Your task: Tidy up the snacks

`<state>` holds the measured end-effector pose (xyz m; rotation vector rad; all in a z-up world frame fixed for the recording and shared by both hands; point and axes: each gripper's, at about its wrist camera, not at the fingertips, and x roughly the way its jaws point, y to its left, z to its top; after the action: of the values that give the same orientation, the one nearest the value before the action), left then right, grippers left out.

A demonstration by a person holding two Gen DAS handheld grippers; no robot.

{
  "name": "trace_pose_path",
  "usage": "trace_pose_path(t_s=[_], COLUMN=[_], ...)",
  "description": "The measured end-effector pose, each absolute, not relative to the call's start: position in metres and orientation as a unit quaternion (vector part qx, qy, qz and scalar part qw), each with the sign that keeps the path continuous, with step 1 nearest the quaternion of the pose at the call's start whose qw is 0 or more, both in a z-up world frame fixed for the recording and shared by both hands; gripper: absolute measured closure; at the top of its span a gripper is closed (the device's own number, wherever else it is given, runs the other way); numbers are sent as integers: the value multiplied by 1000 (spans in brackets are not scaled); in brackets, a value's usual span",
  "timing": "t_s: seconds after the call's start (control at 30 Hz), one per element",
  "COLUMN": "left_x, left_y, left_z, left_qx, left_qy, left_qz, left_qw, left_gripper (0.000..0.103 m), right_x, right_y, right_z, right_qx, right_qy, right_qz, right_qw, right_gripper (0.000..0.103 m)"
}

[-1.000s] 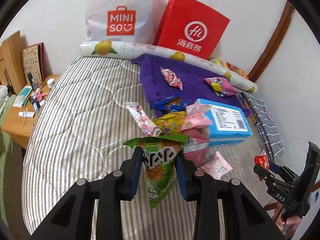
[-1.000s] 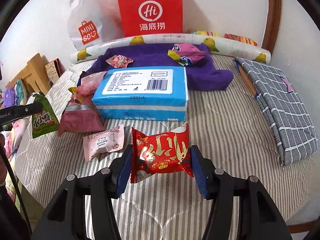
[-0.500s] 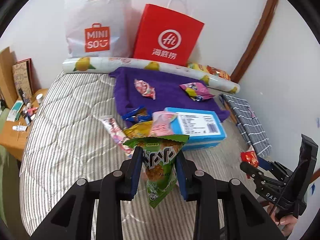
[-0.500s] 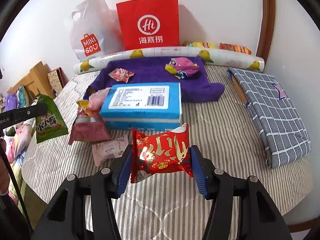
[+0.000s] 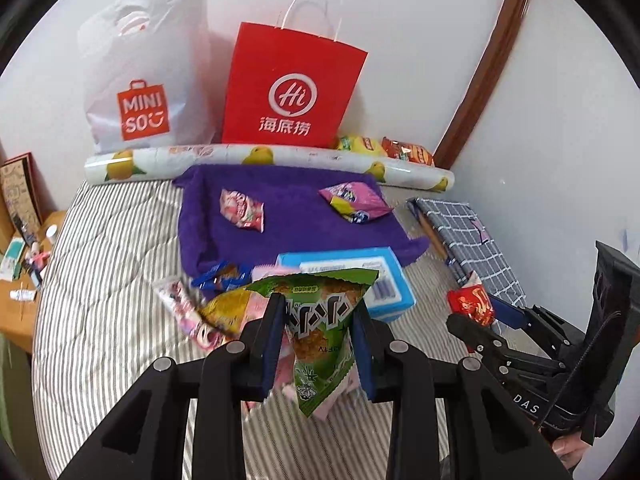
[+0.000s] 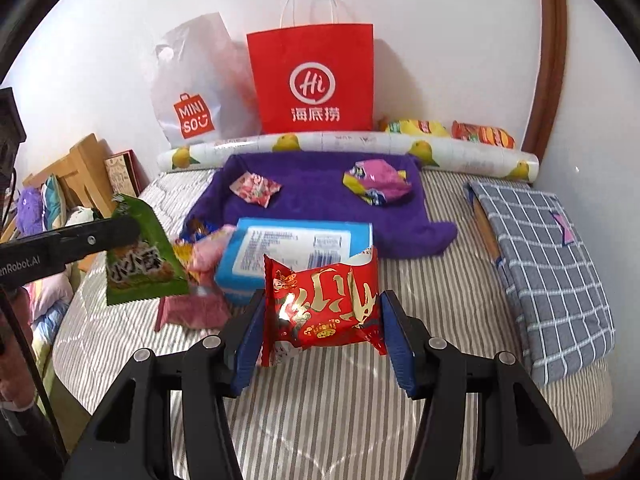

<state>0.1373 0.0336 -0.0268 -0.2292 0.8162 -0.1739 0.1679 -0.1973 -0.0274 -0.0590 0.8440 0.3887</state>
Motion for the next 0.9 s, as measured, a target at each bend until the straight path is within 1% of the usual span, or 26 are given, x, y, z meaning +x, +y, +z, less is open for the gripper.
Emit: trace_pose_path(t_s=[0.43,0.67,0.9], left_x=[203,238,275], left_y=[39,55,69], left_z=[-4,3,-7], left_qx=[-105,-110,-118], left_qy=[390,384,391], left_qz=[-73,-53,-35], left_qw=[912,915,912], left_gripper=[73,73,73], right_x=[240,289,329], right_y=[-192,-197,-196], right_z=[-10,-13,-29], right_qx=[-26,-9,-5], right_qy=[394,397,405], right_qz=[197,195,193], right_qw=[897,897,894], right_gripper=[48,48,48])
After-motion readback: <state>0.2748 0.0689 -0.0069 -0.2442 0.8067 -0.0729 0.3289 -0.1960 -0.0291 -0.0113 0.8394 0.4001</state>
